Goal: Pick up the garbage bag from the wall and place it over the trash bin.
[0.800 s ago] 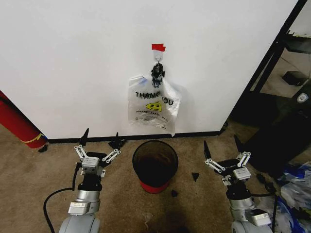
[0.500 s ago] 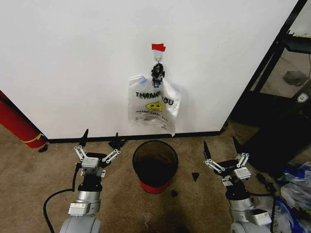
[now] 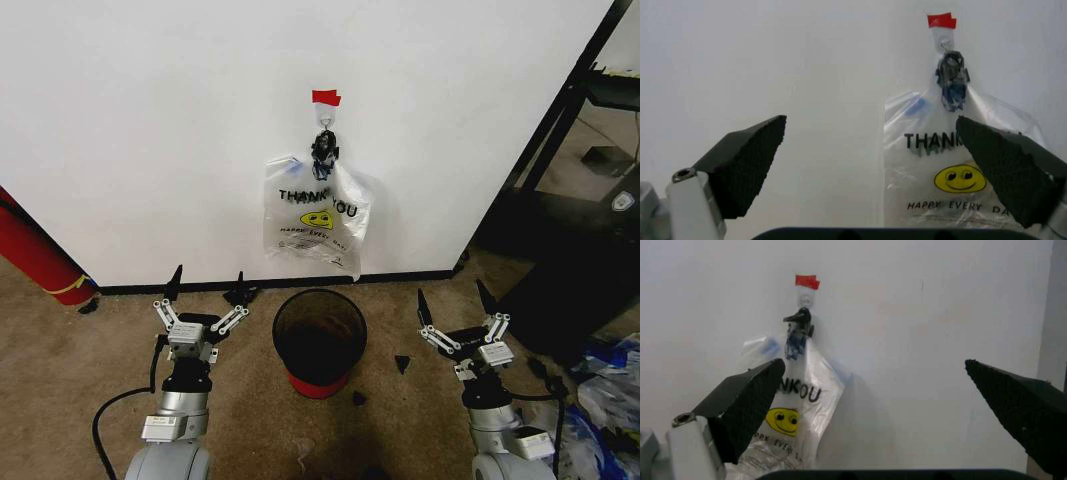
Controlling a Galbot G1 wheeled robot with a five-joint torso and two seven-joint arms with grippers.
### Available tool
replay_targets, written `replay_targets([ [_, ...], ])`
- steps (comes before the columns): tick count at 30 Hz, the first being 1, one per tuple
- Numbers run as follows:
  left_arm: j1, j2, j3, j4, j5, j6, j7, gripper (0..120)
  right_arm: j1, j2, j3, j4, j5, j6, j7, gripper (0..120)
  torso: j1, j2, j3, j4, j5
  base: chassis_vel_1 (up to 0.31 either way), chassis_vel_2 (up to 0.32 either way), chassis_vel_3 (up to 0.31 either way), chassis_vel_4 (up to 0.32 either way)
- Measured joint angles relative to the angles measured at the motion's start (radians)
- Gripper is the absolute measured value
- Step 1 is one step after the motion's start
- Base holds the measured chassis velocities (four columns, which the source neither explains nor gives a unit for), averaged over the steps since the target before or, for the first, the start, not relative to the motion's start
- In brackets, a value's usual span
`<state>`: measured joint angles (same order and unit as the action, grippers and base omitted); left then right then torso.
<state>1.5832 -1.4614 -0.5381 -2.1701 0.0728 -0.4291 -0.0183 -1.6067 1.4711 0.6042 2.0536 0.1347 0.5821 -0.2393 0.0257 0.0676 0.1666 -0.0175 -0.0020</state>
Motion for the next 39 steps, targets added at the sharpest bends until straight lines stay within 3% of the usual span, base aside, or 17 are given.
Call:
replay_targets([
  [17, -0.038, 0.066, -0.001, 0.039, -0.056, 0.000, 0.007, 100, 0.025, 0.018, -0.011, -0.001, -0.023, -0.053, 0.021, 100, 0.000, 0.000, 0.000, 0.0000, 0.0000, 0.000, 0.000, 0.000, 0.000],
  [25, -0.034, 0.087, 0.004, 0.042, -0.064, -0.004, 0.004, 100, 0.116, -0.065, -0.046, -0.012, 0.103, -0.161, 0.074, 100, 0.000, 0.000, 0.000, -0.0001, 0.0000, 0.000, 0.000, 0.000, 0.000],
  [31, -0.024, 0.104, 0.012, 0.045, -0.059, -0.004, 0.003, 100, 0.264, -0.162, -0.069, -0.170, 0.166, -0.117, 0.066, 100, 0.000, 0.000, 0.000, 0.0002, 0.0004, 0.000, 0.000, 0.000, 0.000],
  [39, -0.045, 0.083, 0.022, 0.069, -0.038, 0.010, 0.005, 100, 0.444, -0.166, -0.155, -0.279, 0.168, -0.153, 0.085, 100, 0.000, 0.000, 0.000, 0.0000, 0.0001, 0.000, 0.000, 0.000, 0.000],
])
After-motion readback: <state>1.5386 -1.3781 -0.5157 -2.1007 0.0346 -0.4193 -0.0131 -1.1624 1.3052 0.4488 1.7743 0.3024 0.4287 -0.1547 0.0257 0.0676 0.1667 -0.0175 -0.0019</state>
